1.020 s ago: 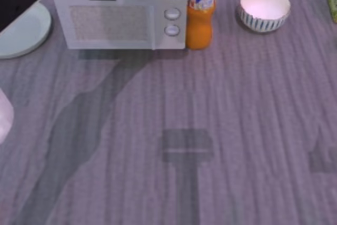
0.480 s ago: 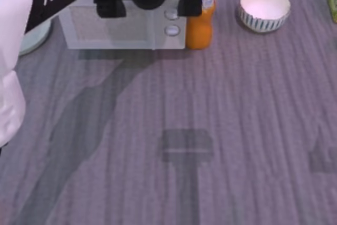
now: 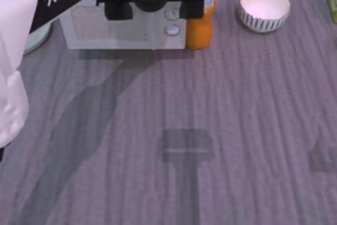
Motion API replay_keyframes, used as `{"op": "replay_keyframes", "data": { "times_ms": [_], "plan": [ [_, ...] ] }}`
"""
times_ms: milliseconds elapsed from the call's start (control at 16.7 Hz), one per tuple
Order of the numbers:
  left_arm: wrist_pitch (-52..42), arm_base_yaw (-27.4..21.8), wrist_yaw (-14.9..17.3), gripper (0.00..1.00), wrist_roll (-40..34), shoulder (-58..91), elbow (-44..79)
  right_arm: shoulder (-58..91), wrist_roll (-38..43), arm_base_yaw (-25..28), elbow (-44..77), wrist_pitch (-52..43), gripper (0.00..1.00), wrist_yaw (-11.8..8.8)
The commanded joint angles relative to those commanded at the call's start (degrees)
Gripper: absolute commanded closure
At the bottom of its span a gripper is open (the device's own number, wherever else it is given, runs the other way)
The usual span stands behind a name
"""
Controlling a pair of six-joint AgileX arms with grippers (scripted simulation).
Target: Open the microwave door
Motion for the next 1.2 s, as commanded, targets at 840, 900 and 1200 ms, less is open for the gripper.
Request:
{"op": "replay_keyframes", "data": {
  "times_ms": [840, 900, 1200],
  "plan": [
    [0.0, 0.0, 0.0, 1.00, 0.0, 0.0, 0.0, 0.0, 0.0, 0.0, 0.0, 0.0, 0.00, 0.0],
    [0.0, 0.0, 0.0, 1.00, 0.0, 0.0, 0.0, 0.0, 0.0, 0.0, 0.0, 0.0, 0.00, 0.0],
    [1.2, -1.7, 0.5, 1.00, -0.7, -2.0, -4.1, 0.0, 0.0, 0.0, 0.0, 0.0, 0.00, 0.0]
  ]
}}
